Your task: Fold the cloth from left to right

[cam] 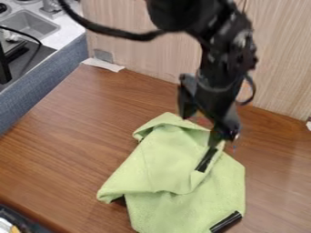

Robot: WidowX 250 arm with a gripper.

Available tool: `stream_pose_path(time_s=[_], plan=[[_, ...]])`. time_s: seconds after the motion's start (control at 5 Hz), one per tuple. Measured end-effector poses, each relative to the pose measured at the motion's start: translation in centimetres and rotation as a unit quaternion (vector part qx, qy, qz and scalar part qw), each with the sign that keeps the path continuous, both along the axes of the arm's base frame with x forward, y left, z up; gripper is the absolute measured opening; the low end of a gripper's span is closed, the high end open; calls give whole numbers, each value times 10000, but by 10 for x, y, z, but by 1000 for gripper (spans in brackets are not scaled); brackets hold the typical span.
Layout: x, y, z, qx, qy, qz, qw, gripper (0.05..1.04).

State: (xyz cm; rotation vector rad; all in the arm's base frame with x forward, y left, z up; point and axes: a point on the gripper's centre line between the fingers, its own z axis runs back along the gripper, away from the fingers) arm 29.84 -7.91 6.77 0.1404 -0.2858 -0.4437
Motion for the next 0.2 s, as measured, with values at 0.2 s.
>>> stream_pose_path(time_s=[0.2], plan=[[-7,4,4,81,177,170,9997,1001]])
